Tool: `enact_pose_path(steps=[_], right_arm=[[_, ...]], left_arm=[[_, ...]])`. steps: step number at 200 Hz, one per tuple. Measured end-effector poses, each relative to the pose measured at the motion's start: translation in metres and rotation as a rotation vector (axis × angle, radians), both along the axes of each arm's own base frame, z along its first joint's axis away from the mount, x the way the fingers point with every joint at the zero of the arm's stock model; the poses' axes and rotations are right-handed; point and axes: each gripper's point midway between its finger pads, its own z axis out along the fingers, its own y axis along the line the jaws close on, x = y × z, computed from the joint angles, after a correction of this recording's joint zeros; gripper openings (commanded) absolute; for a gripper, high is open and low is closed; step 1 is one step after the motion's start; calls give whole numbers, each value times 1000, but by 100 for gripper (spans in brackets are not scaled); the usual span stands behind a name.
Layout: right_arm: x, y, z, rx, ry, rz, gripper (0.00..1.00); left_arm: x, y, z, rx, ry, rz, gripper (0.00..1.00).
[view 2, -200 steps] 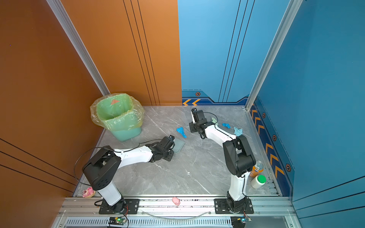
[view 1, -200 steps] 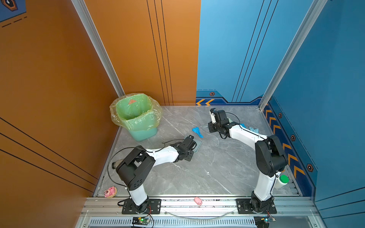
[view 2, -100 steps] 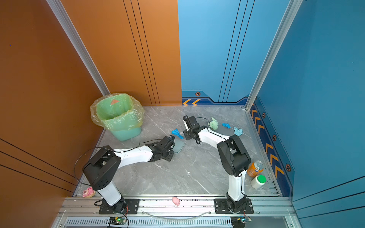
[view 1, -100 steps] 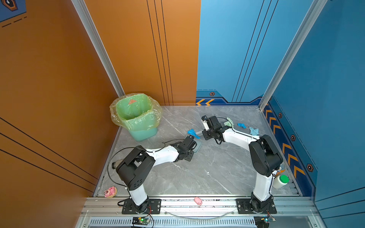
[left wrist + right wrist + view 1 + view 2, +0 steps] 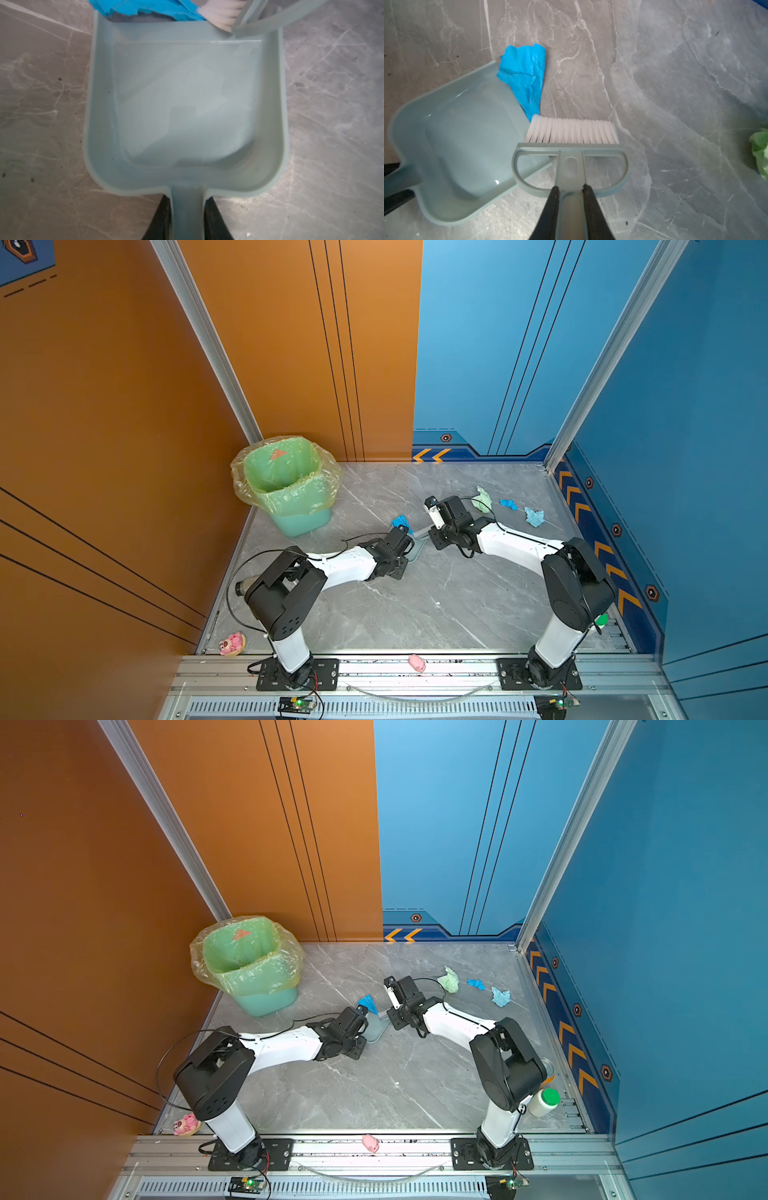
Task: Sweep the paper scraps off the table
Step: 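Sweep the blue scrap into the dustpan with the right gripper's brush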
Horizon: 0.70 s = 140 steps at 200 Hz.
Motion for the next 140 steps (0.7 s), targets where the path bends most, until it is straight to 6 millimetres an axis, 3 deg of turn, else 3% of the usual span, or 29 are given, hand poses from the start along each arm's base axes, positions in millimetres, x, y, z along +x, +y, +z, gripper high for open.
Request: enact_pose_path(steps=[40,84,140], right_arm=[[-5,-2,12,8,-16,5,0],[5,-14,15,13,-23,-29,0],[52,-18,51,82,-123,-115,0]], left_arm=[[-2,0,0,5,15,-4,0],[-11,7,3,32,49,-14,0],[-28,14,13,38,101,-36,0]])
